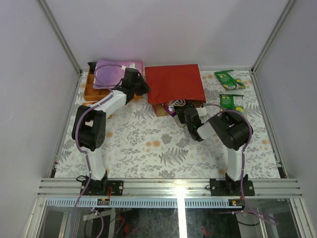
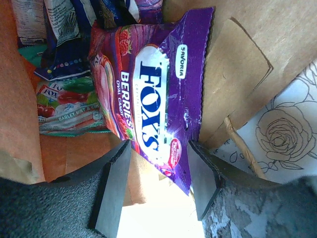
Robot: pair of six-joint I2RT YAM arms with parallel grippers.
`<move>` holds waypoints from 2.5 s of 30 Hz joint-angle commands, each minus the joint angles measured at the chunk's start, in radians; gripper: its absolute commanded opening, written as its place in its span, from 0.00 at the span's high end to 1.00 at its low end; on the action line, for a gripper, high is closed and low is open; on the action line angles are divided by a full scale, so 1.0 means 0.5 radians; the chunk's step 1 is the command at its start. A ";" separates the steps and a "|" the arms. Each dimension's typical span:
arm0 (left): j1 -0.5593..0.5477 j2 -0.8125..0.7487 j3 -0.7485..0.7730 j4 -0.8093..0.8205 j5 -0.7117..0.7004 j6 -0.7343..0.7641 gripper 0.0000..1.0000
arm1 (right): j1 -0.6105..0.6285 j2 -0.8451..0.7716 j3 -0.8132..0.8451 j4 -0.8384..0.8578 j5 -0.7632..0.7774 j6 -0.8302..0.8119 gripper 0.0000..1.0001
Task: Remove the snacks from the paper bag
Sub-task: Adjust the paper bag at the center of the board, then take out the snack from the paper bag.
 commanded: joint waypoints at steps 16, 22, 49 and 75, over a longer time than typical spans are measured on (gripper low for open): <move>-0.007 -0.131 0.031 -0.025 -0.034 0.076 0.56 | 0.165 -0.186 -0.103 -0.631 0.007 0.149 0.34; -0.011 -0.464 -0.082 0.073 -0.059 0.263 0.00 | 0.141 -0.369 -0.429 -0.138 0.107 0.045 0.37; -0.008 -0.870 -0.189 0.135 -0.052 0.387 0.01 | -0.109 -0.401 -0.622 0.628 -0.482 0.005 0.13; 0.059 -0.916 -0.268 0.132 -0.027 0.389 0.00 | -0.144 -0.158 0.205 -0.577 -0.397 -0.091 0.39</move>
